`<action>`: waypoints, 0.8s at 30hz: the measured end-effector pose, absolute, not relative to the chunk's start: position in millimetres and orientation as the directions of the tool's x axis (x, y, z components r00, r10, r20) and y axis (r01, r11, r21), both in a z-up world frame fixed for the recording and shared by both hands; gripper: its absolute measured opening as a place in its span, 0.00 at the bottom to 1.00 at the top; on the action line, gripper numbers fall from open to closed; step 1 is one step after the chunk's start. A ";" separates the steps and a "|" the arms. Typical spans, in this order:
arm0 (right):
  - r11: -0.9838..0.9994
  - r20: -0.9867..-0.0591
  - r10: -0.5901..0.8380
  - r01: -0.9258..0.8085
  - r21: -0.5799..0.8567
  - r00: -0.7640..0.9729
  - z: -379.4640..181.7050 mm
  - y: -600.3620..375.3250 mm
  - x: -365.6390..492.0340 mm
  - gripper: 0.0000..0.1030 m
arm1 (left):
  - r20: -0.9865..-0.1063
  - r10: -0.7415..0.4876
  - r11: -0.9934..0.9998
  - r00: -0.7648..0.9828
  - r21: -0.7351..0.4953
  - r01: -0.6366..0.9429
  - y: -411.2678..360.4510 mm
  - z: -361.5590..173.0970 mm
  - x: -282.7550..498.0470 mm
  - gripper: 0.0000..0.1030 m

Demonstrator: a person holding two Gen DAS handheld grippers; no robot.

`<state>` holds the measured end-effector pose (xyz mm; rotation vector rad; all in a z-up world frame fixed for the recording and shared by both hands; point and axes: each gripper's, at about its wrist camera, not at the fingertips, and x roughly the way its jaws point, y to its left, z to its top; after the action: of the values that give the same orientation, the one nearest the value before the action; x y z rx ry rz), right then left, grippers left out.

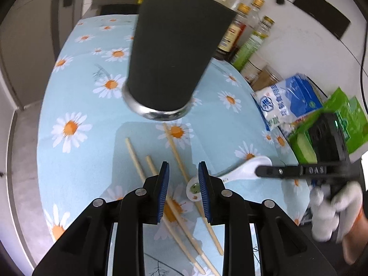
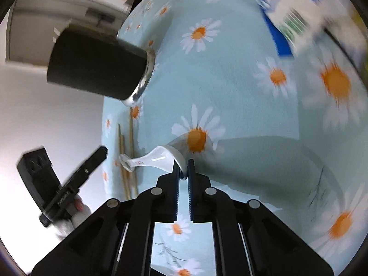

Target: Organize utensils

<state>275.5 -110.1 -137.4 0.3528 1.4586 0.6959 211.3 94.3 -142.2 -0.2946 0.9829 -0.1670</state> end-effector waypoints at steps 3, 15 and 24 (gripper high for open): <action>0.770 -0.818 0.567 -0.291 0.568 -0.095 -133.5 -101.8 295.1 0.08 | -0.799 -0.260 0.963 0.542 -0.258 0.081 78.7 -138.4 216.4 0.24; 0.730 -0.870 0.475 -0.495 0.472 -0.130 -110.9 -65.5 333.7 0.07 | -0.848 -0.370 0.911 0.379 -0.251 0.326 47.8 -147.9 256.9 0.25; 0.678 -0.872 0.477 -0.585 0.445 -0.109 -91.2 -43.3 342.0 0.06 | -0.833 -0.495 0.844 0.246 -0.394 0.363 52.9 -166.4 277.1 0.25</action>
<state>342.0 -43.3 -91.2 -0.0968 1.4200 0.9004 277.1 52.9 -166.4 -0.1293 1.1856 -0.5873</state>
